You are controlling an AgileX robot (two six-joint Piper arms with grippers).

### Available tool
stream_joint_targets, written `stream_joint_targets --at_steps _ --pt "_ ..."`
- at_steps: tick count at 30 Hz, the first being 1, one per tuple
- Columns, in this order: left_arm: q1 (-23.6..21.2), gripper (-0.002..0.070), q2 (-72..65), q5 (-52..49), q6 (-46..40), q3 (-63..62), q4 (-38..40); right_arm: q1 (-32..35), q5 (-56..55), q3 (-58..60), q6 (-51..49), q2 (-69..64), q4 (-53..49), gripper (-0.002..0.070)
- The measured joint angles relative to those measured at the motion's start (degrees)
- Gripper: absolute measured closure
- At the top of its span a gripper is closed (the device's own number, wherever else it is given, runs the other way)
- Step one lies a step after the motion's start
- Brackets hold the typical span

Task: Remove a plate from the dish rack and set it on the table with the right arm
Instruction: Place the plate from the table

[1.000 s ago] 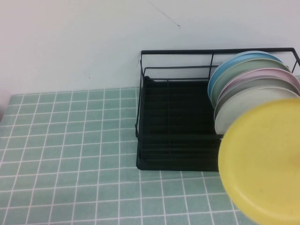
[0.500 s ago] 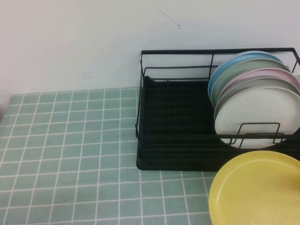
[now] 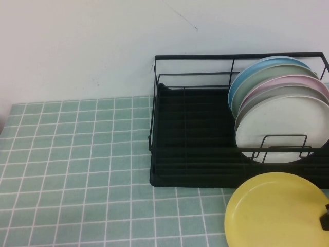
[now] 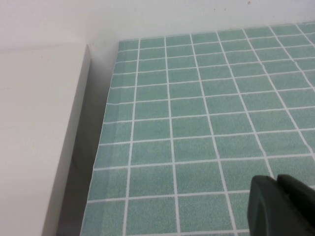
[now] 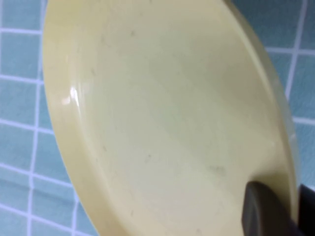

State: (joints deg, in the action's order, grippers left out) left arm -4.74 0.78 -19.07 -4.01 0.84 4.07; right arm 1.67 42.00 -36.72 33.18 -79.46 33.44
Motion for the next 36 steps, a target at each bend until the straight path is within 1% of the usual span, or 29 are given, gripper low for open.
stream_joint_targets --at_steps 7,10,12,20,22,26,28,29,31,34,36 --pt "0.0 0.0678 0.0 0.0 0.0 0.0 0.0 0.0 -2.84 0.0 0.71 -3.24 0.91 0.061" --pt "0.0 0.0678 0.0 0.0 0.0 0.0 0.0 0.0 -3.42 0.0 1.43 -4.01 1.1 0.0594" --pt "0.0 0.0678 0.0 0.0 0.0 0.0 0.0 0.0 -3.88 0.0 1.87 -4.39 1.14 0.0563" --pt "0.0 0.0678 0.0 0.0 0.0 0.0 0.0 0.0 -7.7 0.0 1.06 -4.74 -0.27 0.0377" --pt "0.0 0.0678 0.0 0.0 0.0 0.0 0.0 0.0 -8.1 0.0 -0.86 -4.74 -2.47 0.0351" --pt "0.0 0.0678 0.0 0.0 0.0 0.0 0.0 0.0 -8.19 0.0 -6.36 -4.83 -7.96 0.0338" --pt "0.0 0.0678 0.0 0.0 0.0 0.0 0.0 0.0 -7.51 0.0 -7.38 -4.12 -8.95 0.0351" --pt "0.0 0.0678 0.0 0.0 0.0 0.0 0.0 0.0 -6.89 0.0 -7.65 -3.25 -9.21 0.0373" --pt "0.0 0.0678 0.0 0.0 0.0 0.0 0.0 0.0 -5.68 0.0 -7.65 -0.79 -9.44 0.0451" --pt "0.0 0.0678 0.0 0.0 0.0 0.0 0.0 0.0 -3.41 0.0 -7.65 5.46 -9.53 0.0602" --pt "0.0 0.0678 0.0 0.0 0.0 0.0 0.0 0.0 -1.8 0.0 -7.65 9.45 -9.58 0.064"
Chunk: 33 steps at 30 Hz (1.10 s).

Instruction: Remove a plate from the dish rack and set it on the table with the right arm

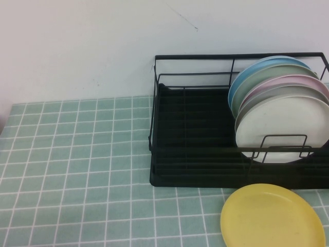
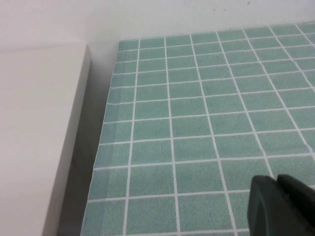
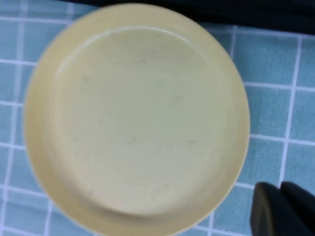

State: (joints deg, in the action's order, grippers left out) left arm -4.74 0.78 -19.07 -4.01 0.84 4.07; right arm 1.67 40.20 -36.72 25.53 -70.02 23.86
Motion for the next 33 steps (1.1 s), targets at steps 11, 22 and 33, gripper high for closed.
stream_joint_targets --at_steps 11,22,33 --pt "0.0 0.0678 0.0 0.0 0.0 0.0 0.0 0.0 12.19 0.1 0.0 24.82 -1.06 0.0678" --pt "0.0 0.0678 0.0 0.0 0.0 0.0 0.0 0.0 15.35 0.1 0.19 35.19 -5.01 0.0678" --pt "0.0 0.0678 0.0 0.0 0.0 0.0 0.0 1.08 -15.5 16.51 0.6 48.6 -6.49 0.0678"
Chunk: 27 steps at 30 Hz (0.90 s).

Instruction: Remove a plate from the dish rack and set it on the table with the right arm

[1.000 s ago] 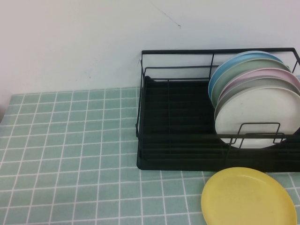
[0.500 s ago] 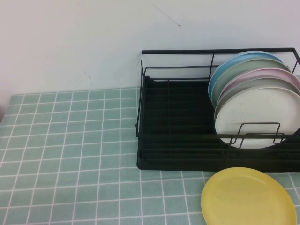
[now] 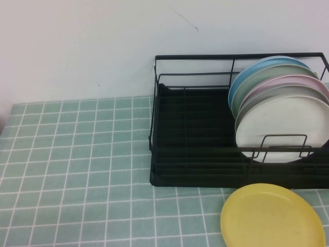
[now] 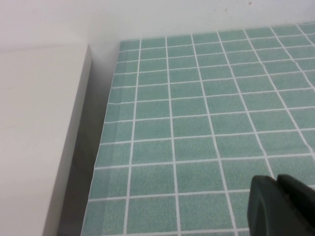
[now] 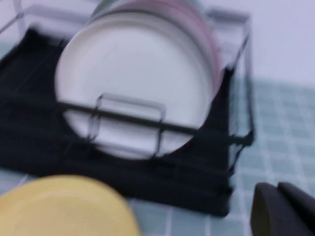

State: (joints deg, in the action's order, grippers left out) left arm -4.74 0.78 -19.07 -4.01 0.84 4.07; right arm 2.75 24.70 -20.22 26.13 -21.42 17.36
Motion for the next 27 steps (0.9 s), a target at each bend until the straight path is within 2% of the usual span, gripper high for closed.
stream_joint_targets --at_steps 5,9,13,19,27 --pt "0.0 0.0678 0.0 0.0 0.0 0.0 0.0 0.1 -16.85 14.46 1.19 12.63 0.0 0.0678" --pt "0.0 0.0678 0.0 0.0 0.0 0.0 0.0 0.1 -22.82 21.01 1.7 19.83 0.0 0.0678" --pt "0.0 0.0678 0.0 0.0 0.0 0.0 0.0 0.1 -19.15 21.75 2.81 22.05 0.0 0.0678" --pt "0.0 0.0678 0.0 0.0 0.0 0.0 0.0 0.1 -5.49 21.75 -0.58 22.05 -1.59 0.0678" --pt "0.0 0.0678 0.0 0.0 0.0 0.0 0.0 0.1 -4.12 21.51 -2.81 22.05 -2.57 0.0678"
